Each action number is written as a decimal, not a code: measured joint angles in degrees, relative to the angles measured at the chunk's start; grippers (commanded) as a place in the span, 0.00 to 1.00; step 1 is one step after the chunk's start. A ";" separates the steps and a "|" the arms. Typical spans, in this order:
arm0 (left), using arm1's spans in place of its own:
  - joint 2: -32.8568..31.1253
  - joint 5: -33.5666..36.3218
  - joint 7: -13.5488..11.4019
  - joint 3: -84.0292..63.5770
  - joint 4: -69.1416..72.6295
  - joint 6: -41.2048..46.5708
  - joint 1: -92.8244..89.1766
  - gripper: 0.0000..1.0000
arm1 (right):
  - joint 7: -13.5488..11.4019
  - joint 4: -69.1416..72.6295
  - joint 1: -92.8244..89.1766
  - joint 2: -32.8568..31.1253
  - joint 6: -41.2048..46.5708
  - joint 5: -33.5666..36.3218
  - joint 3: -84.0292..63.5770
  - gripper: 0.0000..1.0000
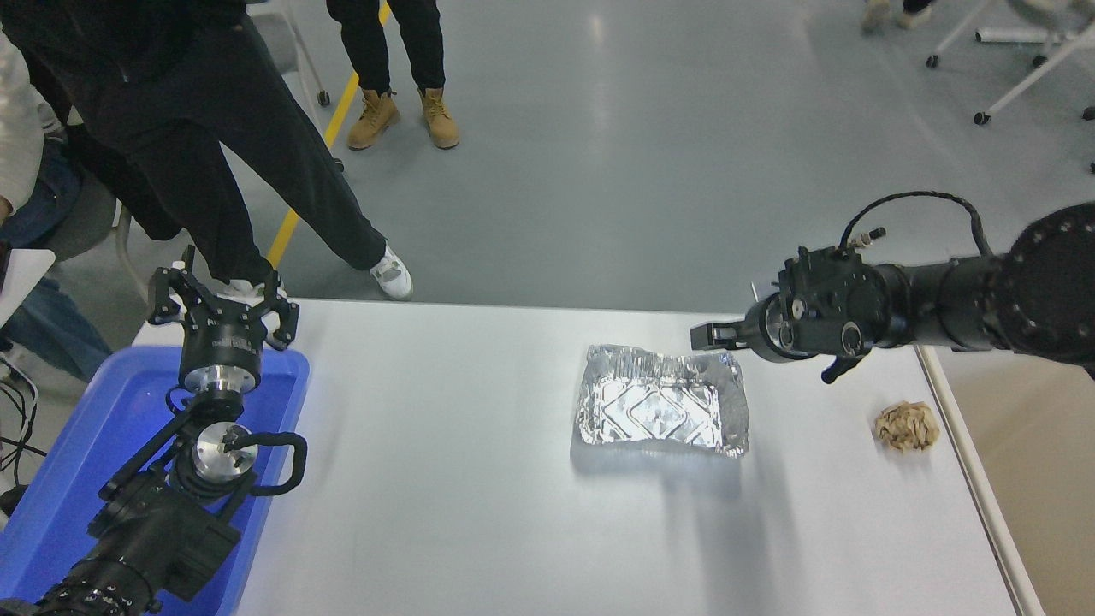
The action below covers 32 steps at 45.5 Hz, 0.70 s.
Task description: Pick up foil plate and place in dustbin
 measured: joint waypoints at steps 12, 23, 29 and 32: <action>0.00 -0.01 0.00 0.00 0.04 0.00 0.00 0.99 | -0.02 -5.82 -6.94 1.36 -1.42 -2.11 0.03 1.00; 0.00 -0.01 0.00 0.00 0.04 0.00 -0.01 0.99 | -0.01 -10.02 -10.83 1.75 -1.86 -4.08 2.12 1.00; 0.00 -0.01 0.00 0.00 0.04 0.00 -0.03 0.99 | -0.01 -11.49 -11.93 1.83 -1.94 -4.90 3.26 1.00; 0.00 -0.01 0.00 0.00 0.04 0.00 -0.04 0.99 | -0.01 -11.98 -12.36 1.86 -1.97 -5.36 3.63 0.98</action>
